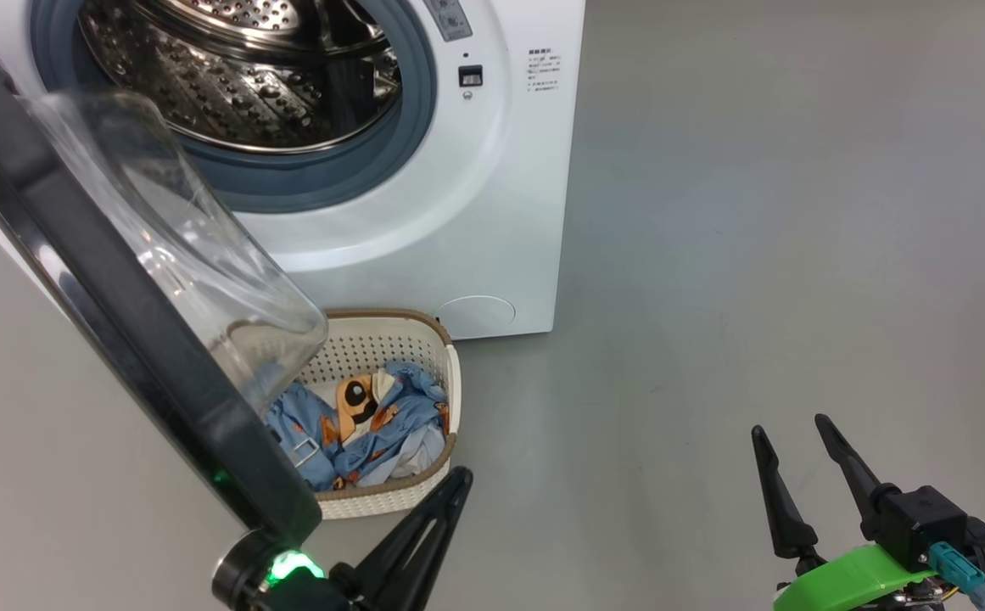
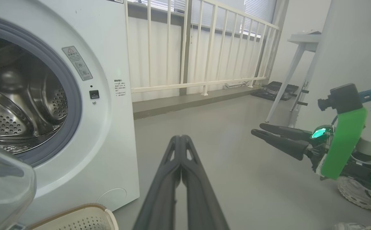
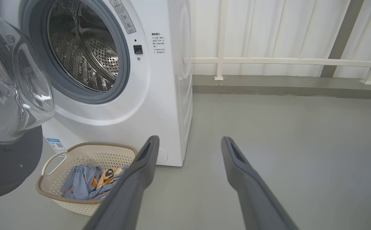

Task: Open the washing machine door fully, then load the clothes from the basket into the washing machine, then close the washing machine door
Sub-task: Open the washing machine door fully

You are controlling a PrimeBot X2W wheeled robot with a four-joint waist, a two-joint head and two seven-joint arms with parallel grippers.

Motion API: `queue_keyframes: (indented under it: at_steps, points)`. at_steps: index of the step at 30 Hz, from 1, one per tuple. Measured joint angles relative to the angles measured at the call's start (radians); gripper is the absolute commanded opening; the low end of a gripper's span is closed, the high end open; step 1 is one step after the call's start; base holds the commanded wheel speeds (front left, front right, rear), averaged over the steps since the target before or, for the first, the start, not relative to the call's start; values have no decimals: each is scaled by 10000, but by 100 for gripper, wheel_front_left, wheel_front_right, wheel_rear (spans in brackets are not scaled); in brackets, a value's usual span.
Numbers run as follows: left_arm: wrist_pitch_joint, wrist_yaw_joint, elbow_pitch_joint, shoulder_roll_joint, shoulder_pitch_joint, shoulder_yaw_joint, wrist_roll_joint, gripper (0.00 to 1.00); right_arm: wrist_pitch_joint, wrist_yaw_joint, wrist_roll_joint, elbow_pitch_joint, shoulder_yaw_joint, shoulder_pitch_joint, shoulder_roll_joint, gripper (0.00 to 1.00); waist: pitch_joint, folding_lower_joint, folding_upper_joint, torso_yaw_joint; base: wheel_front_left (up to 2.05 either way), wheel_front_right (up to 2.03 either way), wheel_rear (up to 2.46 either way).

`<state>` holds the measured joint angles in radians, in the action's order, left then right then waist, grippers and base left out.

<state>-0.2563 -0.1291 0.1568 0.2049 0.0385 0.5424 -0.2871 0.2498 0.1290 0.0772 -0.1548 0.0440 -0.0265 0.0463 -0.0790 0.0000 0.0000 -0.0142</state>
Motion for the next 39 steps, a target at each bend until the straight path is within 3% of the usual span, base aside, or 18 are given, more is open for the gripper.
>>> queue_keyframes:
  at_steps: [18,39]
  points:
    - [8,192,-1864,-435,26,-1918,-4,0,2,0,253,-150,-113,-174,0,100,-6,0,0,-97,0,0,0]
    - [8,174,-2263,-947,492,-2255,52,0,0,0,420,-336,-209,-175,2,100,-41,0,0,-33,0,0,0]
